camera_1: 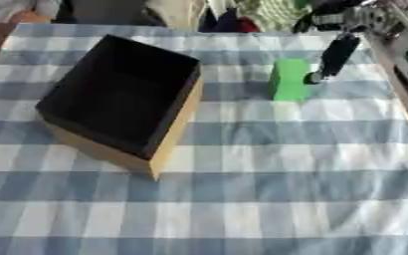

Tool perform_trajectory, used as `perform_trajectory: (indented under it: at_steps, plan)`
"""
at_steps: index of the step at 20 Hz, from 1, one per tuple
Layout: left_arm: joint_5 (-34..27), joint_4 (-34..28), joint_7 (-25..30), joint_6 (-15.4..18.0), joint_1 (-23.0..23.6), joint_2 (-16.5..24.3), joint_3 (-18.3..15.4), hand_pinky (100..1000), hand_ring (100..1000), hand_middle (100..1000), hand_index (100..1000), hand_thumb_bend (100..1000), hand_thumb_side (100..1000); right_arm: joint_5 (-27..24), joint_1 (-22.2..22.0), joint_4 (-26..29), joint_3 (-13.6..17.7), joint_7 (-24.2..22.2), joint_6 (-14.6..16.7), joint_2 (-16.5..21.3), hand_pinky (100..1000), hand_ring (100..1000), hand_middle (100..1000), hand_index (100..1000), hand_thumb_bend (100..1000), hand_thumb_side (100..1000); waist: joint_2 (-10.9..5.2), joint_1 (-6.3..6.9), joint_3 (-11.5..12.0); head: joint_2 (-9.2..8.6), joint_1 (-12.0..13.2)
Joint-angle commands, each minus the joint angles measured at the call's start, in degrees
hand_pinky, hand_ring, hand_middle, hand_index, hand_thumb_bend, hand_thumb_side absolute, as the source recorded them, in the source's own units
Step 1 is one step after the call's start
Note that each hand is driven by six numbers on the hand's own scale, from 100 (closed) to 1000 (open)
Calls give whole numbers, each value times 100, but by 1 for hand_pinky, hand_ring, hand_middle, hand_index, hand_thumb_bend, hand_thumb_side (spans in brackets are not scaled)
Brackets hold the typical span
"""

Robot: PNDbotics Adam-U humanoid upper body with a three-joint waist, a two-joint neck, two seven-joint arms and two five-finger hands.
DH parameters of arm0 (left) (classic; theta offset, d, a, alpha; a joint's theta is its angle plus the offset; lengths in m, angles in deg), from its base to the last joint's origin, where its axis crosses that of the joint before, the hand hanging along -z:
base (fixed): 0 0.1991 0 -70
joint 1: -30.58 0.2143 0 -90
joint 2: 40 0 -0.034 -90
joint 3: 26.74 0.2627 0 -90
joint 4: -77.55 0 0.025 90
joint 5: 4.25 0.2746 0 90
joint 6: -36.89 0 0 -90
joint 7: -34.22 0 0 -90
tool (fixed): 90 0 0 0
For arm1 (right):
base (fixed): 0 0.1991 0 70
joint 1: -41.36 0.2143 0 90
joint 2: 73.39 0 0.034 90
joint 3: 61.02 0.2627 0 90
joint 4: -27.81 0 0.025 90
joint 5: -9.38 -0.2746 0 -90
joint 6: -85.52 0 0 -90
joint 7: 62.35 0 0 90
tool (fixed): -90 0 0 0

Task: Pick up objects on the table and place them in the box.

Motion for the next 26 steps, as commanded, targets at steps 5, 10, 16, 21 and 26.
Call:
perform_trajectory:
  at_steps: [5, 10, 16, 21, 26]
  plan:
    - [-25, -82, 19, -29, -59, 40, 0, 659, 711, 630, 780, 218, 484, 211, 209, -333, 96, 139, 23, -64, 1000, 1000, 928, 984, 465, 269, -81, 7, 11, -88, -17]
    - [-34, -82, 31, -36, -60, 27, 2, 659, 711, 630, 779, 215, 486, 418, 255, -664, 165, 275, 17, -208, 1000, 1000, 930, 985, 464, 284, -53, 13, 51, -115, -27]
    - [-50, -82, 34, -45, -54, 8, 5, 658, 710, 629, 778, 210, 489, 539, 306, -881, 208, 388, 34, -305, 1000, 1000, 929, 982, 466, 273, -1, 0, 86, -138, -44]
    - [-56, -82, 35, -46, -60, 9, 5, 658, 709, 627, 777, 206, 490, 637, 321, -1039, 229, 353, 29, -360, 1000, 1000, 916, 961, 470, 240, 51, -6, 129, -146, -55]
    - [-66, -82, 40, -49, -48, 4, 3, 657, 708, 624, 774, 201, 492, 547, 322, -996, 259, 403, 7, -372, 987, 976, 751, 810, 336, 100, 80, -2, 138, -115, -36]
